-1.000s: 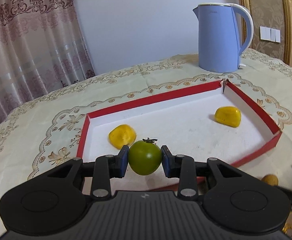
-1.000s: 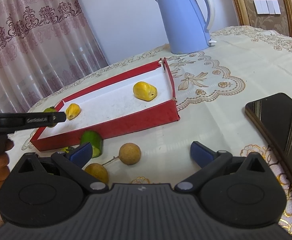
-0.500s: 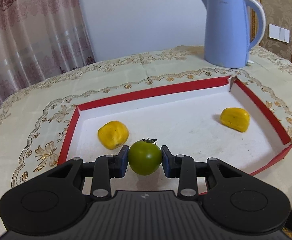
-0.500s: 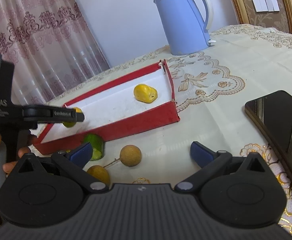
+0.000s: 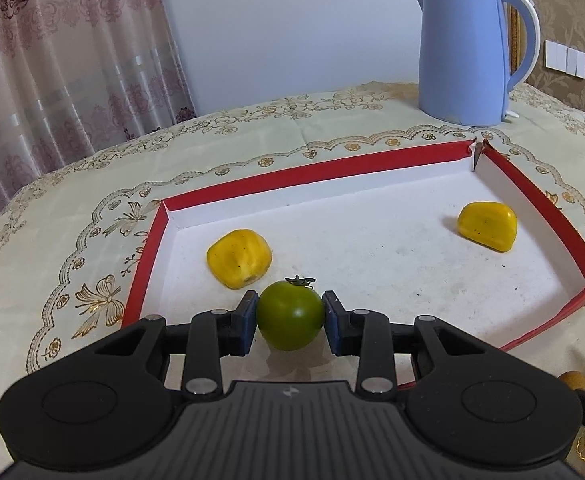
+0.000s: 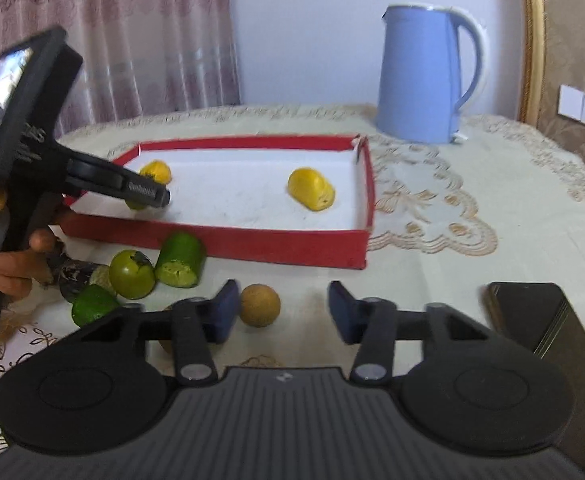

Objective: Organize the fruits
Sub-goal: 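Drop the green tomato into the tray with the left tool while the right tool grasps the longan, then carry the brown longan into the red tray and open the right tool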

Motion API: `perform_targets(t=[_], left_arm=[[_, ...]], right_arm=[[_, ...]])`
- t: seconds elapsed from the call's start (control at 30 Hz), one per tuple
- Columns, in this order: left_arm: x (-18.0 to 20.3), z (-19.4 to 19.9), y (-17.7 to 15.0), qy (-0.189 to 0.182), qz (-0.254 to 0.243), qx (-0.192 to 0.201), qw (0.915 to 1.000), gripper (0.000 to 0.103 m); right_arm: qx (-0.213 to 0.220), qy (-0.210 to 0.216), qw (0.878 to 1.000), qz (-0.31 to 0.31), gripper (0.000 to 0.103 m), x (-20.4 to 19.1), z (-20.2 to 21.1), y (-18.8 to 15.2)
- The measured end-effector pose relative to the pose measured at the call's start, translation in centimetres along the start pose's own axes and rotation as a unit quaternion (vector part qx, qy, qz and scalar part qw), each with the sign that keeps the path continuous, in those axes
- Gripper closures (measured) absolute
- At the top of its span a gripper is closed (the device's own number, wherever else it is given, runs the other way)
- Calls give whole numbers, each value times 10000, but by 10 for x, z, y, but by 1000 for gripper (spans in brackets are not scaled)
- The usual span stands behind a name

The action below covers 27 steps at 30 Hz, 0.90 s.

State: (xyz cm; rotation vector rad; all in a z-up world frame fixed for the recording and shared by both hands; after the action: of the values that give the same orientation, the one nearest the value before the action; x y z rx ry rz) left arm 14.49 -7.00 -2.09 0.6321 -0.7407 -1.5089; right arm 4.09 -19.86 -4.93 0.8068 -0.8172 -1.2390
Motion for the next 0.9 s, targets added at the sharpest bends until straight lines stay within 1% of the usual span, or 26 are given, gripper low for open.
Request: perform_targets(t=[0.07, 0.13, 0.17, 0.2, 0.33, 0.4, 0.57, 0.6, 0.63, 0.67, 0.7, 0.73, 0.8, 0.87, 0.9], left_arm=[[0, -3, 1, 5, -31, -9, 10000, 70], [-2, -8, 2, 58, 0, -43, 10000, 70], [-2, -10, 2, 68, 31, -77, 9999, 70], [-2, -12, 2, 55, 62, -125, 9999, 70], [0, -16, 5, 72, 81, -193, 9998, 69], [3, -18, 8, 61, 90, -211, 9997, 69], [15, -25, 22, -31, 175, -197, 9996, 68], [18, -26, 25, -66, 207, -192, 9996, 62], [21, -26, 28, -92, 236, -181, 9995, 53], [23, -23, 30, -125, 257, -153, 9995, 47], [25, -18, 32, -176, 256, -84, 9995, 36], [26, -12, 33, -214, 230, 13, 9995, 29], [23, 6, 33, -220, 127, 241, 9994, 23], [13, 26, 32, -132, 98, 507, 9986, 22], [2, 38, 30, -62, 161, 674, 9976, 17]], right_arm=[[-5, 81, 9999, 69, 65, -4, -4, 0], [-77, 77, 9998, 190, 67, -10, -6, -1], [-138, 111, 9995, 243, 74, -13, -8, -4], [-192, 152, 9994, 242, 78, -14, -10, -6], [-154, 113, 9993, 317, 79, -16, -8, -5], [-115, 23, 9994, 313, 79, -16, -7, -5], [44, -212, 9997, 70, 79, -6, 10, -7], [66, -275, 9996, 26, 79, -3, 13, -7], [88, -330, 9994, -27, 79, 1, 16, -8], [114, -379, 9992, -81, 79, 4, 19, -8], [149, -424, 9989, -139, 79, 7, 22, -9], [177, -458, 9986, -191, 79, 10, 24, -10], [225, -502, 9981, -295, 79, 15, 28, -12], [267, -509, 9977, -359, 79, 18, 29, -14], [288, -503, 9976, -385, 79, 19, 31, -14]])
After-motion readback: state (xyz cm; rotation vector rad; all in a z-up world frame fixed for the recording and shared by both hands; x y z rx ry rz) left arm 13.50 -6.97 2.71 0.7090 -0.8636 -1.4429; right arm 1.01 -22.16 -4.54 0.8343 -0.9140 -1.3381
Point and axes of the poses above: each gripper's, at about its wrist camera, not at the fingertips, and z roughly against the way its jaws point, x to its right, y to its top, the point moved 3 cm from there along -z, roughly the way its jaws point, and after that the axes turned 15 degrees about z, right-handed, at the moved point
